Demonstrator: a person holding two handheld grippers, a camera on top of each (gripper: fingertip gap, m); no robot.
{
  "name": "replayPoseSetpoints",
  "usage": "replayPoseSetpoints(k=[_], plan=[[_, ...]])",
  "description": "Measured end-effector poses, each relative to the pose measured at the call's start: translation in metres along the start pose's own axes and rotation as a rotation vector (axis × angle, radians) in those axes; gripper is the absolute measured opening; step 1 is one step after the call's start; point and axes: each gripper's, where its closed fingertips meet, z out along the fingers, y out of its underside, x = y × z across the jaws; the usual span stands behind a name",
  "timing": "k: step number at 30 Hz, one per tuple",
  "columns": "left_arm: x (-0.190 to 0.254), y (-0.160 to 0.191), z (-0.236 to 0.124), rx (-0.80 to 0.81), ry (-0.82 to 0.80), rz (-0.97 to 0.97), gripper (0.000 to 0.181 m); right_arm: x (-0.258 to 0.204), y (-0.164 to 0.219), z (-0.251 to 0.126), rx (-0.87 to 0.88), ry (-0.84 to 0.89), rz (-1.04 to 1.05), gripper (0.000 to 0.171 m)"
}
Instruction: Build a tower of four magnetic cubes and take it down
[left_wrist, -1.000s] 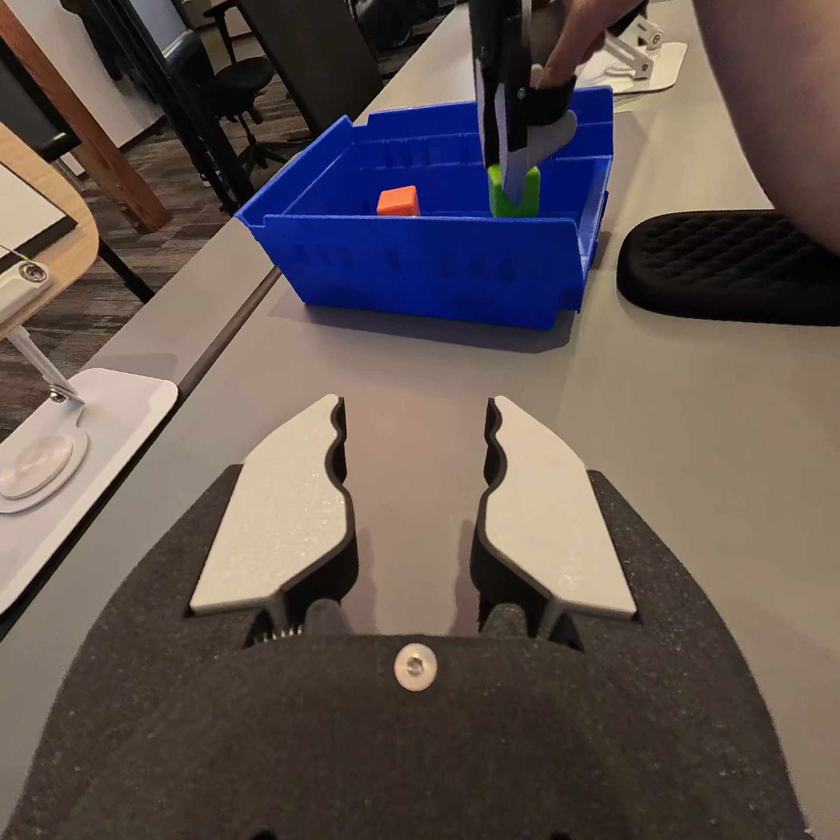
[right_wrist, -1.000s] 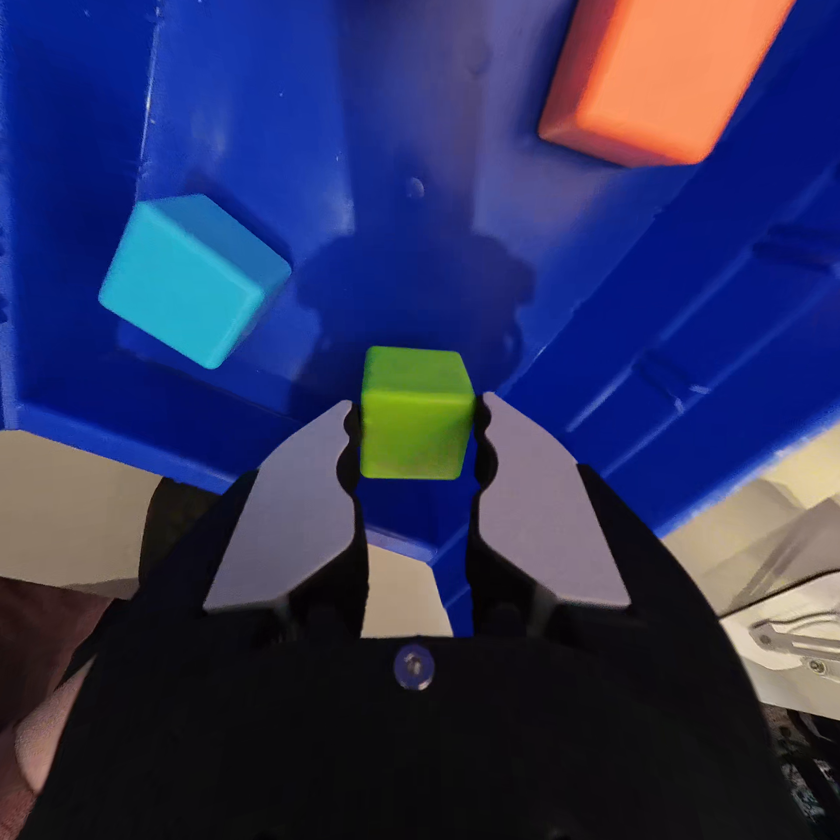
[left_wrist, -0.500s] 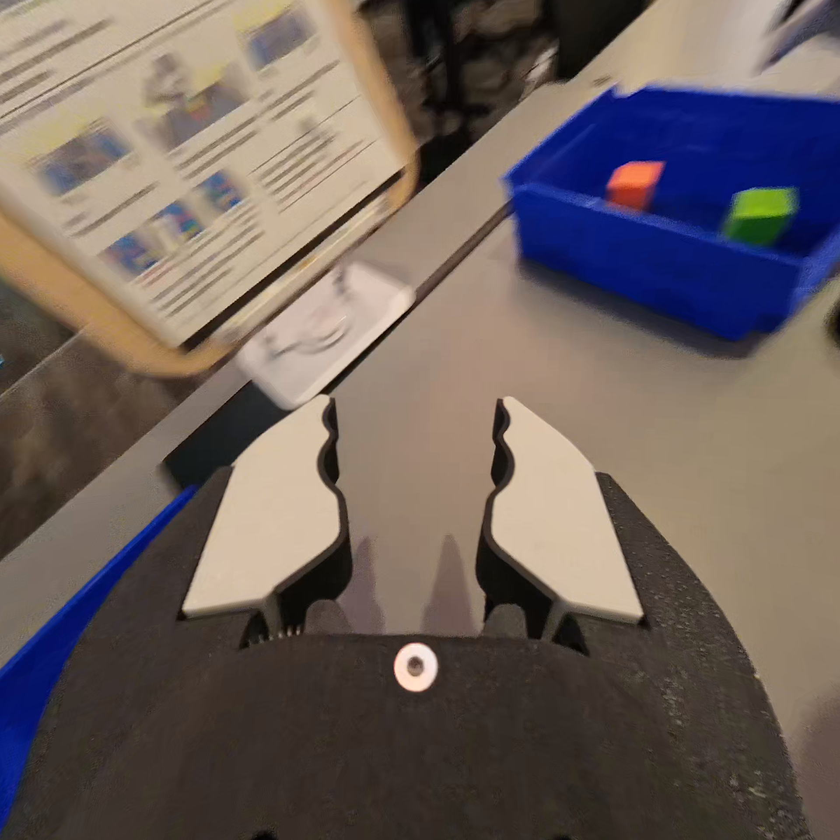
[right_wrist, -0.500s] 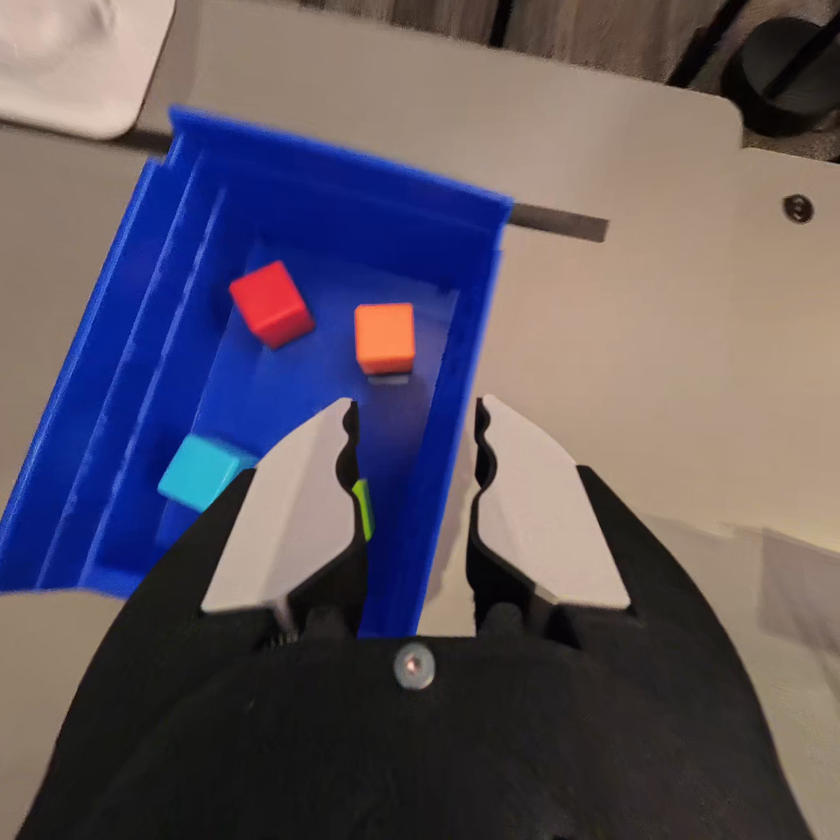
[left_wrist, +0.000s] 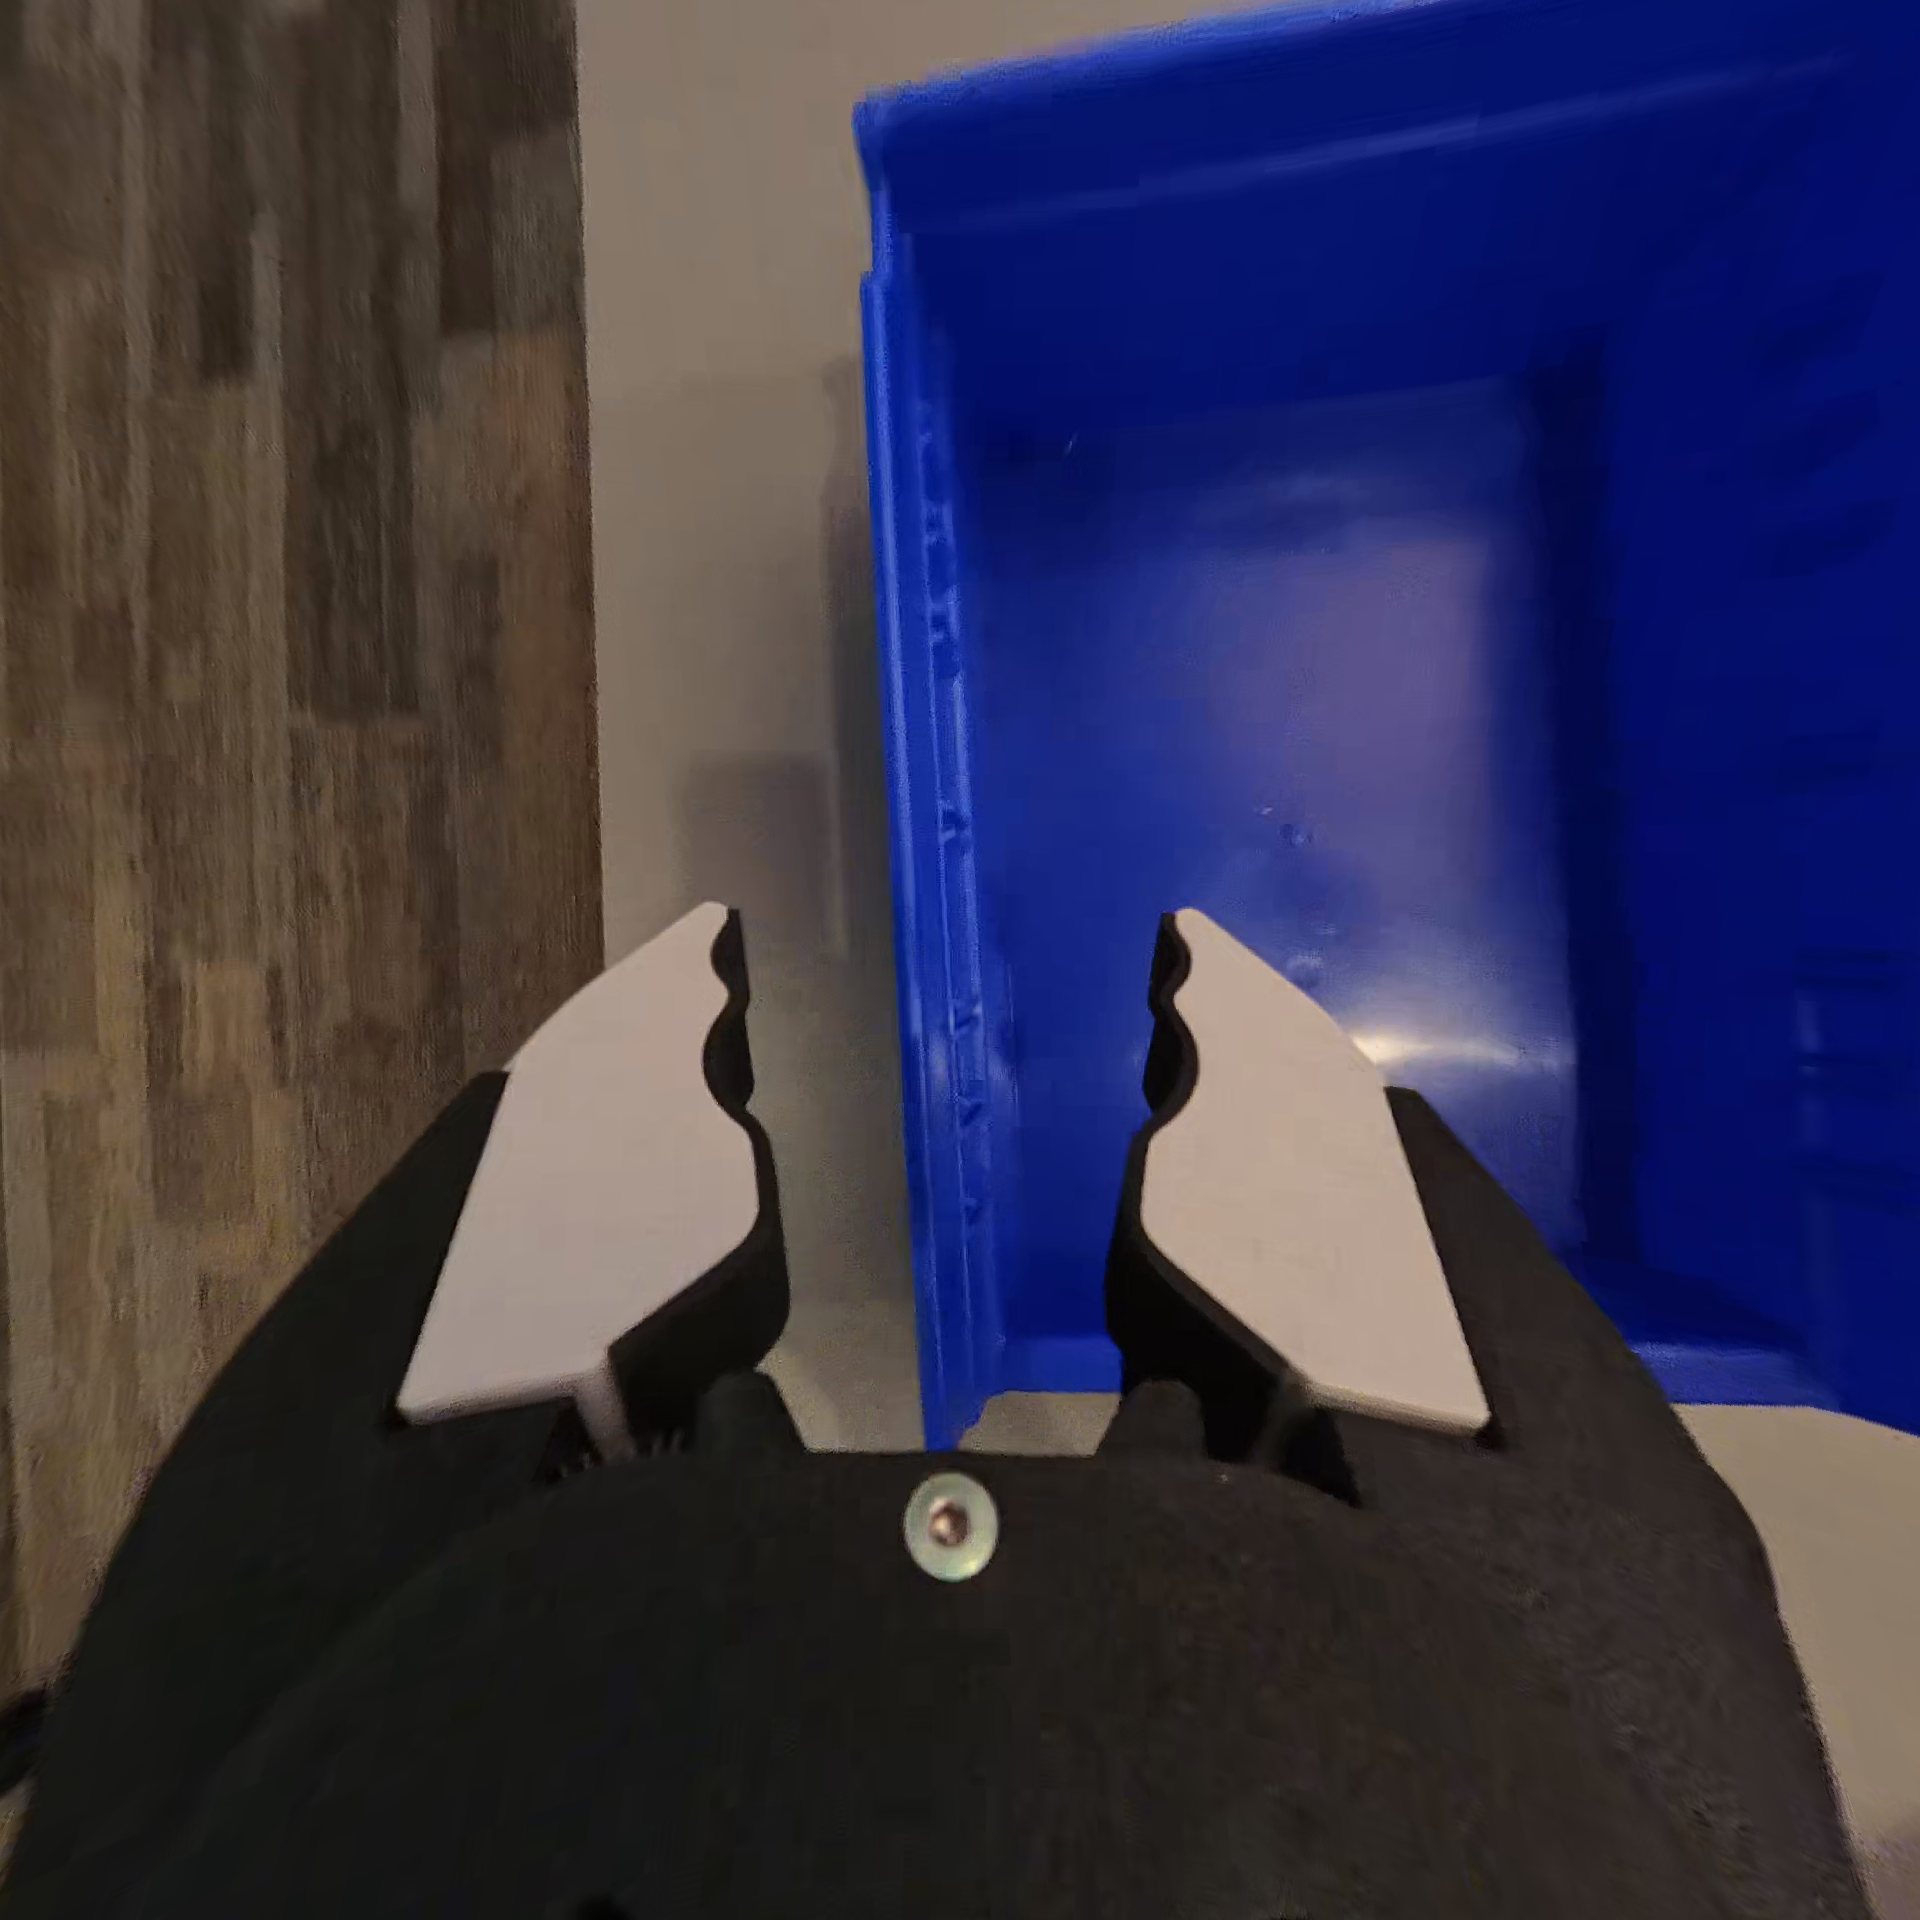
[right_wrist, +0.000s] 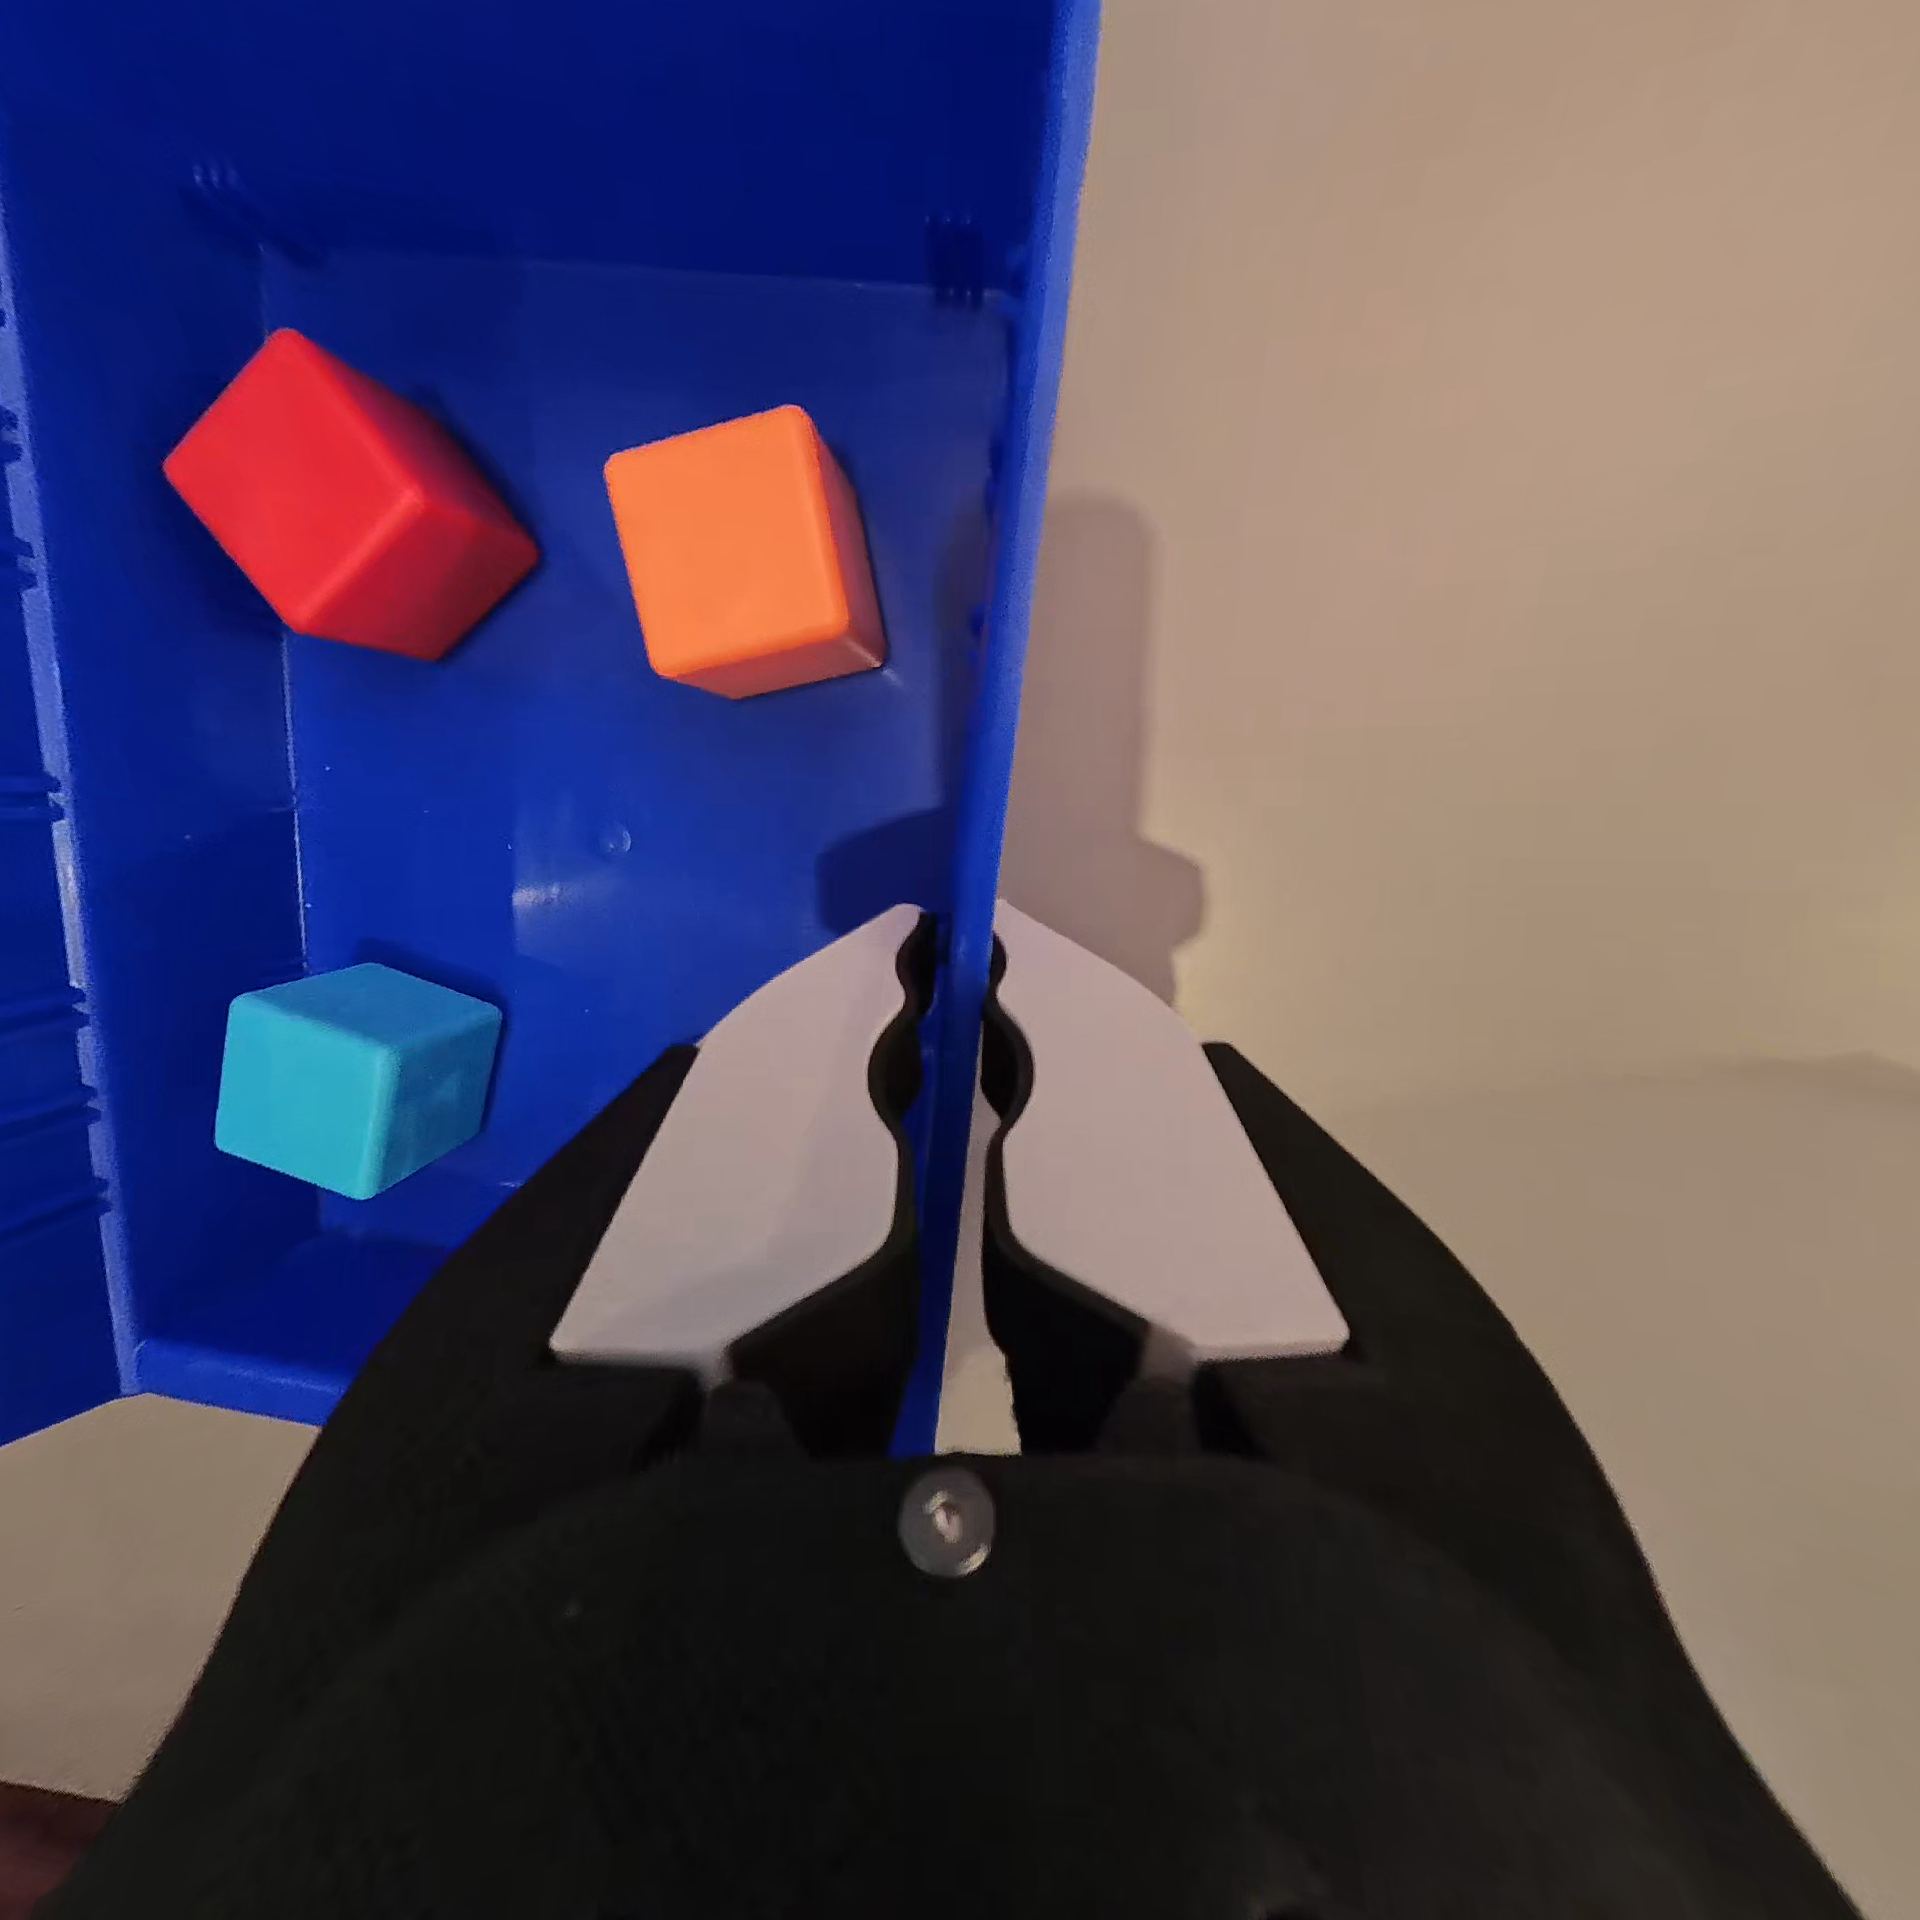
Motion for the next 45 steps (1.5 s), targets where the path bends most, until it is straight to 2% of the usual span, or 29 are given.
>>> replayPoseSetpoints(k=[9,12,14,20,23,29,33,34,38,45], plan=[[-0.004,0.043,0.041,-0.26,0.024,-0.049,0.066,-0.017,0.006,0.0,-0.04,-0.049,-0.035,0.008],[-0.005,0.059,0.05,-0.353,0.023,-0.072,0.05,-0.027,0.006,0.0,-0.064,-0.043,-0.059,0.008],[0.004,0.064,0.052,-0.386,0.077,-0.074,0.015,-0.035,0.007,0.001,-0.082,-0.049,-0.078,0.008],[0.033,0.056,0.051,-0.4,0.154,-0.06,0.007,-0.068,0.009,0.004,-0.131,-0.071,-0.136,0.008],[0.059,0.049,0.052,-0.404,0.189,0.018,0.008,-0.09,0.01,0.007,-0.152,-0.081,-0.169,0.009],[0.113,0.036,0.053,-0.418,0.148,0.221,0.02,-0.132,0.003,0.017,-0.141,-0.083,-0.224,0.008],[0.147,0.035,0.049,-0.436,0.126,0.323,0.032,-0.144,0.011,0.038,-0.21,-0.062,-0.287,0.015],[0.153,0.035,0.048,-0.439,0.115,0.341,0.033,-0.142,0.007,0.041,-0.197,-0.033,-0.293,0.012],[0.179,0.038,0.042,-0.448,0.11,0.406,0.037,-0.149,-0.002,0.044,-0.141,-0.051,-0.259,0.008],[0.213,0.037,0.039,-0.42,0.085,0.503,0.044,-0.161,0.006,0.043,-0.17,-0.055,-0.143,0.008]])
